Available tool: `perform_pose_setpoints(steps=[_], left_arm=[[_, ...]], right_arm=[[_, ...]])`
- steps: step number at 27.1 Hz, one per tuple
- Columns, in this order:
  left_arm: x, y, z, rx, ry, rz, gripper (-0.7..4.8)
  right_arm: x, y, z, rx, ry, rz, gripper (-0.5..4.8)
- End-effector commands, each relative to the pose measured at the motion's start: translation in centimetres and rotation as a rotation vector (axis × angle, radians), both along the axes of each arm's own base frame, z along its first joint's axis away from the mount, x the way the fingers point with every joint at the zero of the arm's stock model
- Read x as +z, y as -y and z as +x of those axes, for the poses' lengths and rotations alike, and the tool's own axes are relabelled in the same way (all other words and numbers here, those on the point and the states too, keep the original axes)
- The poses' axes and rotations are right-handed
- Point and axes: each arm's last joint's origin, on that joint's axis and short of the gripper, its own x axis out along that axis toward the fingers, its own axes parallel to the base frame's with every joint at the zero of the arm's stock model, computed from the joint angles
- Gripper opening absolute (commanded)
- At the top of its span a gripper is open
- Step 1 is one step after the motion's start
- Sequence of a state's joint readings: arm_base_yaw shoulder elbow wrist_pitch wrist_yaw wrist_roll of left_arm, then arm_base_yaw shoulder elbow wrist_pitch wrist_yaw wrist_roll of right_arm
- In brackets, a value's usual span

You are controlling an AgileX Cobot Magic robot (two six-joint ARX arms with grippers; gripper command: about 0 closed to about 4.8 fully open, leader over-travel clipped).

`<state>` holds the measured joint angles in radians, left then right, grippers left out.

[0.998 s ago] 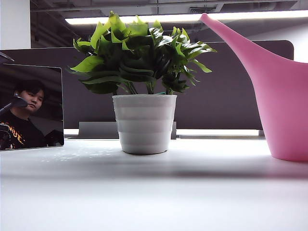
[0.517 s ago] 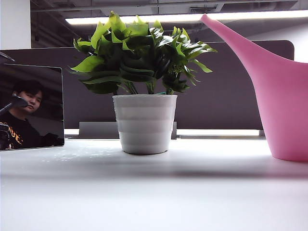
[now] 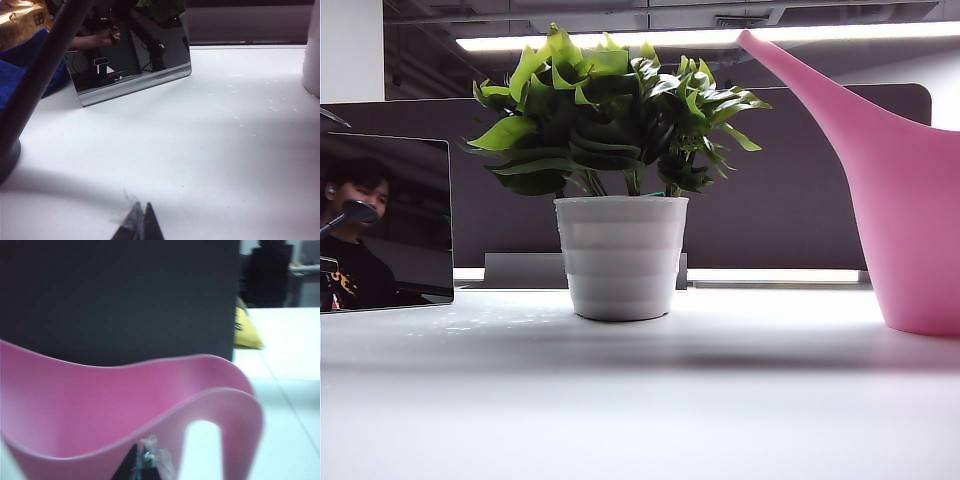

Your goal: Pick up the watering can from the table, water the potted plant, and put the can back.

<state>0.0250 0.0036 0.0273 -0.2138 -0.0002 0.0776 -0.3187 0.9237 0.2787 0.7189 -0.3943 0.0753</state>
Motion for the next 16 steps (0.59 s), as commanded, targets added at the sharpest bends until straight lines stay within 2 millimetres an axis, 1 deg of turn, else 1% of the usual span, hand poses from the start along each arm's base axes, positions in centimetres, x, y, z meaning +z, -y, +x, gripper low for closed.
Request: perform_pose_setpoints(steps=[1, 6, 10, 16], left_arm=[[-0.2, 0.0, 0.0, -0.004, -0.009, -0.001, -0.05], [-0.2, 0.0, 0.0, -0.004, -0.008, -0.001, -0.05], [-0.2, 0.0, 0.0, -0.004, -0.006, -0.001, -0.05], [-0.3, 0.0, 0.1, -0.004, -0.003, -0.001, -0.05]], right_arm=[[0.6, -0.5, -0.8, 0.085, 0.009, 0.015, -0.02], [1.6, -1.0, -2.1, 0.112, 0.042, 0.015, -0.01], [2.0, -1.3, -2.9, 0.116, 0.047, 0.021, -0.01], [2.2, -1.9, -4.6, 0.135, 0.021, 0.036, -0.01]])
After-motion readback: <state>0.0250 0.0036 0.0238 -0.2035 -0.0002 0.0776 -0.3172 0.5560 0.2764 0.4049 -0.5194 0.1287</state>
